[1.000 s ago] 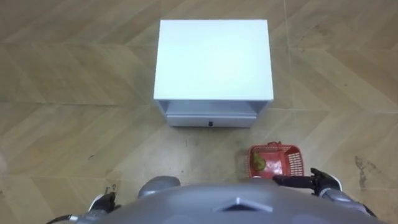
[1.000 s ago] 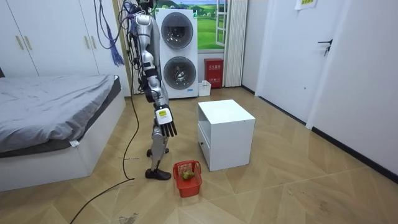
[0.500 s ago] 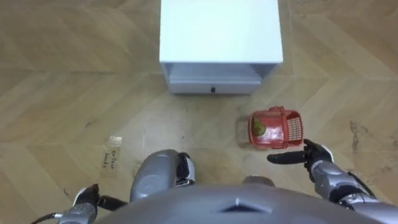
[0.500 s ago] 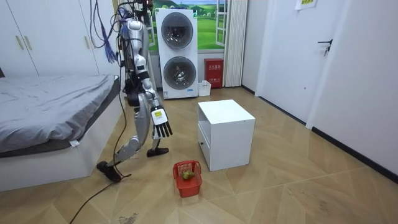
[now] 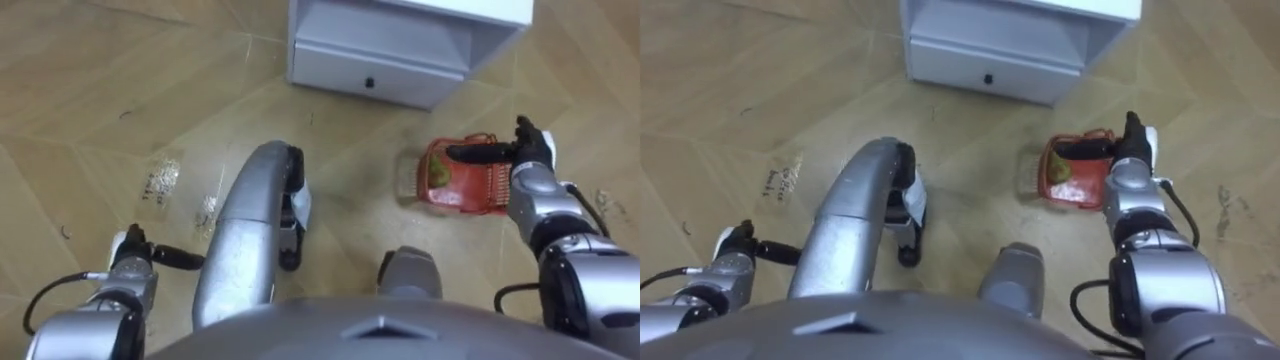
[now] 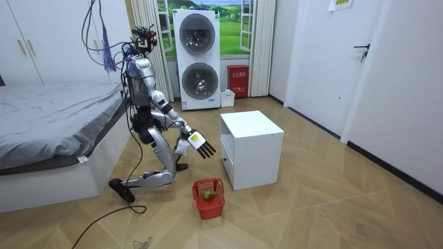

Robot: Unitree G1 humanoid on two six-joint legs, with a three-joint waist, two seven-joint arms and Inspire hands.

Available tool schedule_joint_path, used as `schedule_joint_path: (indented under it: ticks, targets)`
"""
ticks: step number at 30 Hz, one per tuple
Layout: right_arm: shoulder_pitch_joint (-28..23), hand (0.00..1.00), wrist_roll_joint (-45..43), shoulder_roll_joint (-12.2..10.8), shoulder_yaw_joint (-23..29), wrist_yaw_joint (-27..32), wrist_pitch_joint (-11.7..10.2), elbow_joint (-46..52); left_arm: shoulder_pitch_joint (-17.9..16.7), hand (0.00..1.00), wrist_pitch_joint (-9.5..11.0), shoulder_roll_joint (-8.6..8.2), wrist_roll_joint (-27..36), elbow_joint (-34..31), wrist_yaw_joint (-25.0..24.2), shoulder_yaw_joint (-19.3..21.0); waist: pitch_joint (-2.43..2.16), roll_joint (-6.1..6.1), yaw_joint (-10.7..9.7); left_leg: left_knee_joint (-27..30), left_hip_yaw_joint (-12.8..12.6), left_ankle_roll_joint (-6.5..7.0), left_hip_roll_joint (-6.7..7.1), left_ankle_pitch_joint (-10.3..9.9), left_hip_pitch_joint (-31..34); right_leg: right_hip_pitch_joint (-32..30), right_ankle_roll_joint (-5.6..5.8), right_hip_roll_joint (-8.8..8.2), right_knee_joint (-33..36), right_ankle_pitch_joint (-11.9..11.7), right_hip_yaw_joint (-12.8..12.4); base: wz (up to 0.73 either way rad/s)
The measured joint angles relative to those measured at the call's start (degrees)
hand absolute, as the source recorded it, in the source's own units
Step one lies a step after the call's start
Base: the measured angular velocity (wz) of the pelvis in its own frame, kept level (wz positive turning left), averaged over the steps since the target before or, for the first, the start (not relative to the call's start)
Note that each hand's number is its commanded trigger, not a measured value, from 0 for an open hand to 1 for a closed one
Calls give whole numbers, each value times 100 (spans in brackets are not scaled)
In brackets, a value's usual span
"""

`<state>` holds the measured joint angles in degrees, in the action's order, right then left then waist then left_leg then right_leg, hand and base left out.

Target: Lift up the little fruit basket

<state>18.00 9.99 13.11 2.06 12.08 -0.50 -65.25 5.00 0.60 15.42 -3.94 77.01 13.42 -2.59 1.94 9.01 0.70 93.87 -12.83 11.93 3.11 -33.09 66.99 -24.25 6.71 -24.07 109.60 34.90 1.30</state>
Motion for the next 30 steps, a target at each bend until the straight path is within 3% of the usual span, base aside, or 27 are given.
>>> schedule_joint_path:
  ticks: [5,8,11,15,19,22,25,28,29,30]
  targets:
    - [-4,0,161,46,326,7,6,81,-254,0,11,-35,3,94,8,-47,7,19,-78,528,-148,62,-50,-143,163,49,-16,-131,615,77,-98,17]
    - [-3,0,168,52,378,100,5,241,-271,0,192,-37,219,126,41,-127,22,130,-200,674,-186,86,-63,-173,236,39,-11,-198,874,82,-122,5]
    - [-4,0,128,59,378,189,3,386,-398,0,309,-38,222,186,120,-216,-16,233,-302,720,-214,32,-135,-175,238,29,12,-304,1028,126,-122,-4]
    - [-8,0,66,158,378,343,5,523,-569,0,358,-37,218,188,126,-312,-58,296,-400,727,-211,-132,-171,-112,240,-45,1,-391,1170,261,-131,-5]
    - [-5,0,76,270,378,446,4,769,-751,0,397,-38,209,160,126,-340,-42,265,-392,734,-185,-271,-246,-43,242,-76,-79,-376,1256,372,-136,-6]
    - [15,0,74,503,377,455,-7,909,-903,0,423,-53,208,71,107,-461,5,195,-389,785,-183,-352,-258,-12,252,-56,-161,-382,1381,461,-160,4]
    - [119,0,49,624,344,500,-30,973,-988,0,402,-39,210,71,61,-574,11,146,-465,894,-102,-591,-144,50,379,-78,-265,-362,1641,640,-297,-3]
    - [130,0,49,734,87,552,-78,984,-1013,0,365,-1,210,57,-70,-680,13,148,-457,1242,-35,-685,-133,98,554,-38,-297,-249,2019,778,-503,-16]
    - [162,0,48,856,-98,553,-84,977,-1019,0,330,-84,215,53,-142,-740,90,57,-427,1480,143,-744,-154,129,681,-14,-329,-106,2186,801,-562,-40]
    - [156,0,48,911,-230,553,-84,970,-1005,0,336,-161,216,-5,-266,-842,111,-15,-401,1497,286,-908,-26,214,771,-62,-322,-32,2227,817,-647,-37]
